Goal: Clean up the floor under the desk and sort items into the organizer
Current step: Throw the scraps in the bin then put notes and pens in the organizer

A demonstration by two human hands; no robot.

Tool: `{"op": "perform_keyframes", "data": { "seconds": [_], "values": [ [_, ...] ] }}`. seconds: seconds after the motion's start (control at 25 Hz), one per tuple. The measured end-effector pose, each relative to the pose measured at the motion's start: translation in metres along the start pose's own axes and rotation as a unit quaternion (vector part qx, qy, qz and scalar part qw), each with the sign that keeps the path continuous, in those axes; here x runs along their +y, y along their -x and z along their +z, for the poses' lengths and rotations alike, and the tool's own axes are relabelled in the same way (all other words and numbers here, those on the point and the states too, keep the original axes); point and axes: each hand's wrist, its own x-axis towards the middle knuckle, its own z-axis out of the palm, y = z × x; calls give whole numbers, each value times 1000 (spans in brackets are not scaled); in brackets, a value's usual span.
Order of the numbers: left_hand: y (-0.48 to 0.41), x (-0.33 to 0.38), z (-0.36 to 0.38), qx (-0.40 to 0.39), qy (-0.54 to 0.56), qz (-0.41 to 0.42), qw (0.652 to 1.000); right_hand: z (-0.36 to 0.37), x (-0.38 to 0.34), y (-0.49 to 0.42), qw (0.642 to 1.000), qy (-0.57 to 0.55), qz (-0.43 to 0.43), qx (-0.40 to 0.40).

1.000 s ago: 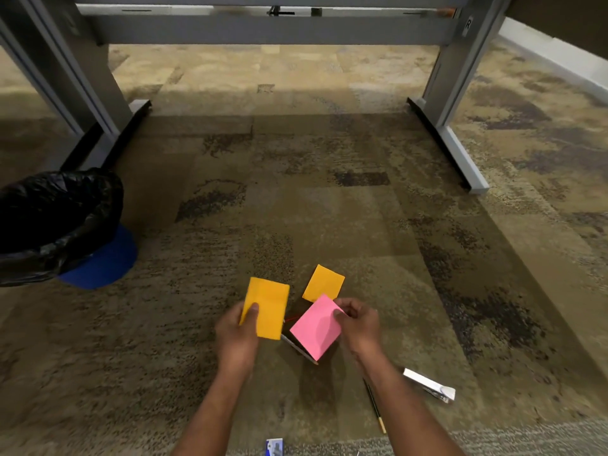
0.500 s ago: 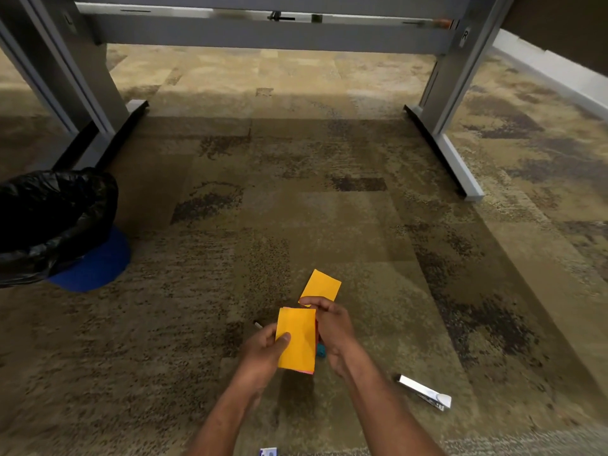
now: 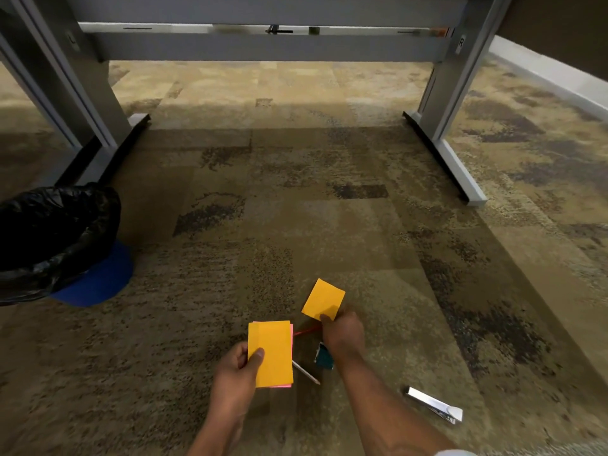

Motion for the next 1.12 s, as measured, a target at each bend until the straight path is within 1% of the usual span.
{"op": "perform_keyframes", "data": {
  "seconds": [0.2,0.4,0.48,0.56,0.64,0.68,0.72,0.8,0.88,0.96,1.04,1.12],
  "values": [
    [8,3,-9,8,25,21,999,12,-1,-9,997,59,43,24],
    [7,6,-10,13,41,16,999,11,-2,-20,995,37,92,23],
    [5,4,-10,21,52,5,998,11,-2,-23,994,-22,100,29],
    [0,1,-12,32,62,-2,998,9,-1,-21,987,-113,102,54],
    [-8,-1,-13,40,74,-14,996,6,-2,-11,969,-215,78,95],
    [-12,0,-12,39,90,-22,995,5,-3,-4,957,-269,55,92],
    [-15,1,-11,39,110,-33,993,5,-3,5,947,-313,30,67],
    [-22,5,-10,42,135,-38,989,2,-8,21,932,-361,-17,-29],
    [-28,11,-9,45,141,-29,989,-6,-15,32,914,-378,-38,-141],
    [-34,15,-6,51,138,-23,989,-16,-22,42,901,-370,-42,-223],
    [-39,15,-2,57,132,-21,989,-22,-26,49,896,-350,-45,-268],
    [-40,14,6,54,118,-23,991,-25,-23,52,895,-337,-39,-289]
  ]
}}
